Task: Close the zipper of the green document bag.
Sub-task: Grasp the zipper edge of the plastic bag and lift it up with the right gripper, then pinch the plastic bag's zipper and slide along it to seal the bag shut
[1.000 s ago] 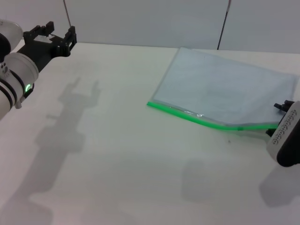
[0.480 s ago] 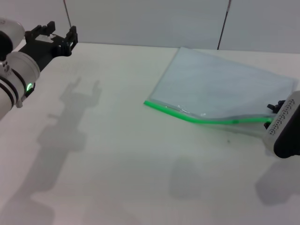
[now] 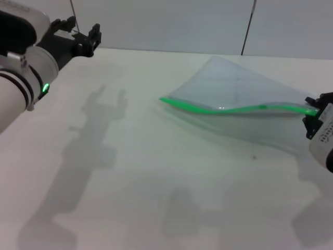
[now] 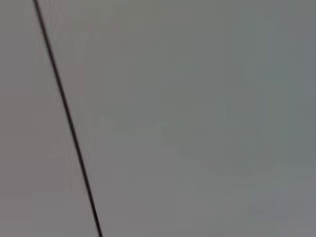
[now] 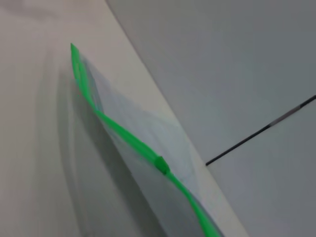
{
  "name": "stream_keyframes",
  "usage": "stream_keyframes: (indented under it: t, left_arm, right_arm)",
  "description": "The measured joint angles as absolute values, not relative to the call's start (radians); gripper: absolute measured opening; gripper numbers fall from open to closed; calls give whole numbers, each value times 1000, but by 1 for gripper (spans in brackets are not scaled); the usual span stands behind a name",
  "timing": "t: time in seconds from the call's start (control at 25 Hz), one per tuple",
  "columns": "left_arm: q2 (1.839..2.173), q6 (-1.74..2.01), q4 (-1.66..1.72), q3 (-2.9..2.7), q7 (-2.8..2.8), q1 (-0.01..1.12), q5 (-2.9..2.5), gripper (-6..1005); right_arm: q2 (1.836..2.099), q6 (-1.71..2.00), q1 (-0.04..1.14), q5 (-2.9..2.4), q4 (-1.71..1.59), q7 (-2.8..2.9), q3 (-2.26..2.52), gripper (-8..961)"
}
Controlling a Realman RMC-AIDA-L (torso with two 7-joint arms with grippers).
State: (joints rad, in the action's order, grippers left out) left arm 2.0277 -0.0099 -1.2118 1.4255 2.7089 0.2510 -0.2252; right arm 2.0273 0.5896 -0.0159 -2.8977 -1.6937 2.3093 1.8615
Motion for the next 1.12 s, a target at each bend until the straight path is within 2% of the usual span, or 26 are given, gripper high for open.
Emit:
stream_keyframes:
  t: [0.32, 0.56, 0.8, 1.12]
  left_arm:
    - [2017, 66, -1274, 1365, 2660, 264, -224, 549]
    - [1988, 111, -1326, 1274, 2650, 282, -223, 534]
    - [1941, 168, -1327, 1169, 2649, 349, -214, 518]
    - [1858, 171, -1326, 950, 2674, 456, -208, 509]
  right_arm:
    - [2029, 592, -52, -2896, -1761, 2312, 1892, 112]
    - [2029, 608, -51, -2896, -1769, 2318, 1897, 65]
    - [2028, 617, -46, -2896, -1770, 2319, 1897, 48]
    - [2027, 617, -43, -2896, -1769, 2319, 1891, 50]
